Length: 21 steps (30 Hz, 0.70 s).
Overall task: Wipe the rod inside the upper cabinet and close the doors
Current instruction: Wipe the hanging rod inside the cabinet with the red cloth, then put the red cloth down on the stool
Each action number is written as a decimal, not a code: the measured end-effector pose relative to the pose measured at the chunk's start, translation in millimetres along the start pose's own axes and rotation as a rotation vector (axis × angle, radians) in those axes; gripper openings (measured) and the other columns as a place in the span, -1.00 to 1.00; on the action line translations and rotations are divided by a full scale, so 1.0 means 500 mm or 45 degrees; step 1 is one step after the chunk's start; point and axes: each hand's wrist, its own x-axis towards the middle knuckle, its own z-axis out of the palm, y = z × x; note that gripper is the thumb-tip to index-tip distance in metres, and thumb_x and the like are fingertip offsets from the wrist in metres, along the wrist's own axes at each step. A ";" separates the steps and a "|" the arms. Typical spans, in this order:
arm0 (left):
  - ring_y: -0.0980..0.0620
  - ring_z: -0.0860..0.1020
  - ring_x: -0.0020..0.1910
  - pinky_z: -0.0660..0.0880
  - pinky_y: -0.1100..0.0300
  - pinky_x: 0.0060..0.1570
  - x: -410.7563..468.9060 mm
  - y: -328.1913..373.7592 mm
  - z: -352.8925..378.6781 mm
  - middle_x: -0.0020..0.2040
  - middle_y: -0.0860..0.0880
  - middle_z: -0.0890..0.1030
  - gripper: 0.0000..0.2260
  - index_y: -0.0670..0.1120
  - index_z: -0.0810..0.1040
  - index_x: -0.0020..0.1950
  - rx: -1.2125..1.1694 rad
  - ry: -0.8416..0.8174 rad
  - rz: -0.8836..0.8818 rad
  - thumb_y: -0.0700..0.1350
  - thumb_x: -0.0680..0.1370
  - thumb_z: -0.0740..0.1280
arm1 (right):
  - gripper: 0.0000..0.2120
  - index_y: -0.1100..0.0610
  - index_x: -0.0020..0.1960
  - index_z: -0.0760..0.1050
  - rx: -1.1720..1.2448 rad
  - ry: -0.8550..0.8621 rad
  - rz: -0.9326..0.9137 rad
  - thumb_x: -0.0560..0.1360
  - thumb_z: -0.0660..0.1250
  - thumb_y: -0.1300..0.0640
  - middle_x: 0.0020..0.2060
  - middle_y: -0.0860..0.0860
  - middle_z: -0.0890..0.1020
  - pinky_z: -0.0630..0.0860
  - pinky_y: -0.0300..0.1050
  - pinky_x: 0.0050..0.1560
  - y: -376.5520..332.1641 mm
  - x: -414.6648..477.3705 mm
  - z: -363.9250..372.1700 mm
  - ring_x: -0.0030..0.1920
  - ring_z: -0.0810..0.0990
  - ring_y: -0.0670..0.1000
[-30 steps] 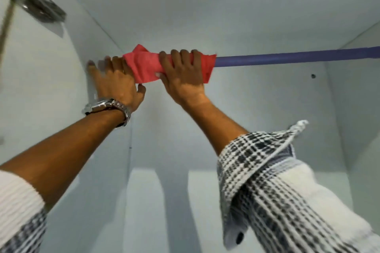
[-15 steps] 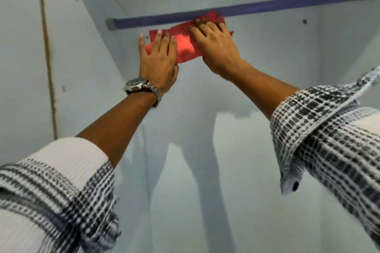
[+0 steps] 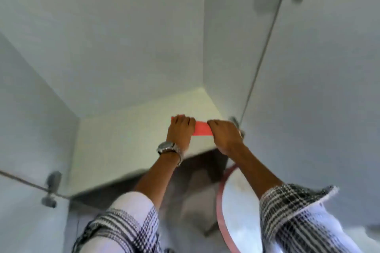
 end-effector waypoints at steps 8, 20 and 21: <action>-0.01 0.67 -0.37 0.62 0.19 -0.41 -0.308 0.318 0.503 -0.32 0.00 0.68 -0.70 -0.07 0.68 -0.18 -0.214 -0.552 0.456 -0.25 0.16 0.64 | -0.59 0.01 0.46 0.35 0.124 -0.606 0.353 0.63 0.16 0.20 0.24 0.04 0.60 0.47 0.01 0.23 0.187 -0.441 0.517 0.25 0.56 0.15; -0.08 -0.12 0.64 0.00 -0.10 0.61 -0.467 0.493 0.858 0.67 -0.09 -0.11 -0.44 -0.13 -0.07 0.64 -0.201 -1.059 0.424 -0.30 0.67 0.05 | -0.21 -0.07 0.65 -0.22 0.049 -1.004 0.609 0.63 0.16 0.30 0.65 0.12 -0.19 0.04 0.43 0.57 0.301 -0.641 0.825 0.65 -0.11 0.21; -0.07 -0.15 0.64 -0.02 -0.08 0.62 -0.469 0.484 0.855 0.66 -0.08 -0.15 -0.42 -0.13 -0.10 0.64 -0.208 -1.070 0.417 -0.32 0.66 0.05 | -0.22 -0.08 0.65 -0.24 0.040 -1.025 0.612 0.64 0.16 0.27 0.65 0.12 -0.21 0.01 0.44 0.58 0.301 -0.638 0.829 0.65 -0.14 0.23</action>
